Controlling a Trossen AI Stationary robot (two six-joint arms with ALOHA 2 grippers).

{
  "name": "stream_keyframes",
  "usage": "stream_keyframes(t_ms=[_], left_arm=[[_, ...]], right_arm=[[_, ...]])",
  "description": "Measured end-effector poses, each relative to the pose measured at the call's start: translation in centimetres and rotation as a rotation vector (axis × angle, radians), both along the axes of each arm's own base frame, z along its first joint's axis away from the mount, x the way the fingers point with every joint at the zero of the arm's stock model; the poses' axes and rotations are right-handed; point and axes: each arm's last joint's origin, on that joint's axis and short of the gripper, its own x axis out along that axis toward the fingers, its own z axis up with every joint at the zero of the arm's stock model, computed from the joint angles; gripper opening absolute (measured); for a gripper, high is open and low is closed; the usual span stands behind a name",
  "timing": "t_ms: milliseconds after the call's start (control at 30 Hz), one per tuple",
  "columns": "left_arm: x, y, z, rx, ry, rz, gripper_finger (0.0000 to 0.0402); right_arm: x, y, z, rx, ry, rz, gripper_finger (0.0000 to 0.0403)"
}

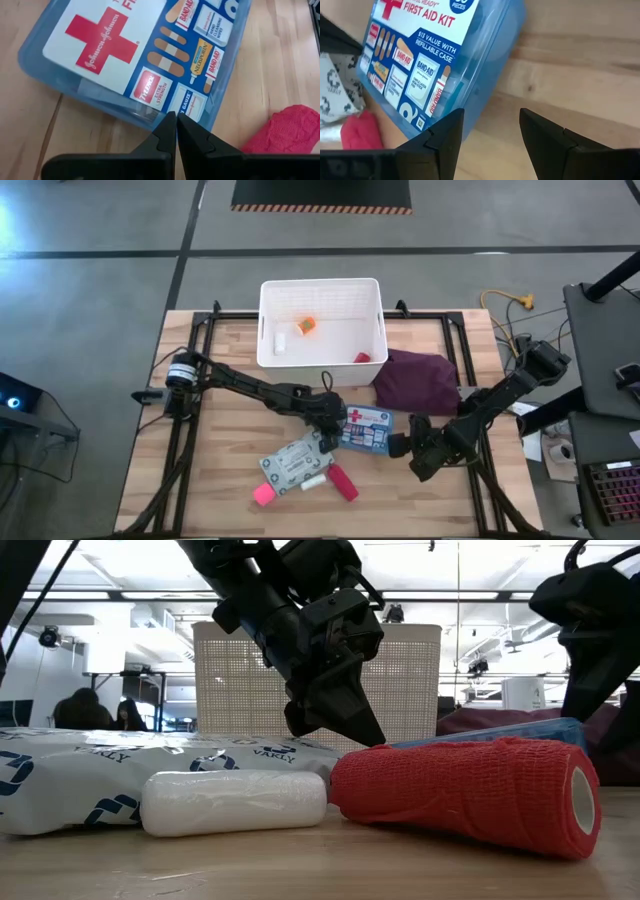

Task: Pick & place medical supplies in basket/bin
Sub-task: Put the blue first aid kit into the white bin

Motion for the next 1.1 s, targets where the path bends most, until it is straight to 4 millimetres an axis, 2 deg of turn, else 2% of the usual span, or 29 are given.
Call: stream_keyframes(t_ms=[467,700,1100], left_arm=[[-0.5,0.0,-0.7,-0.008,0.023,0.02,0.0],[-0.7,0.1,-1.0,-0.016,0.029,0.031,0.0],[-1.1,0.1,-1.4,-0.035,0.063,0.058,0.0]], right_arm=[[-0.2,-0.5,1.5,-0.019,-0.076,0.01,0.0189],[-0.1,-0.6,1.6,-0.031,-0.095,0.005,0.019],[1.3,-1.1,2.3,-0.067,-0.19,0.018,0.019]])
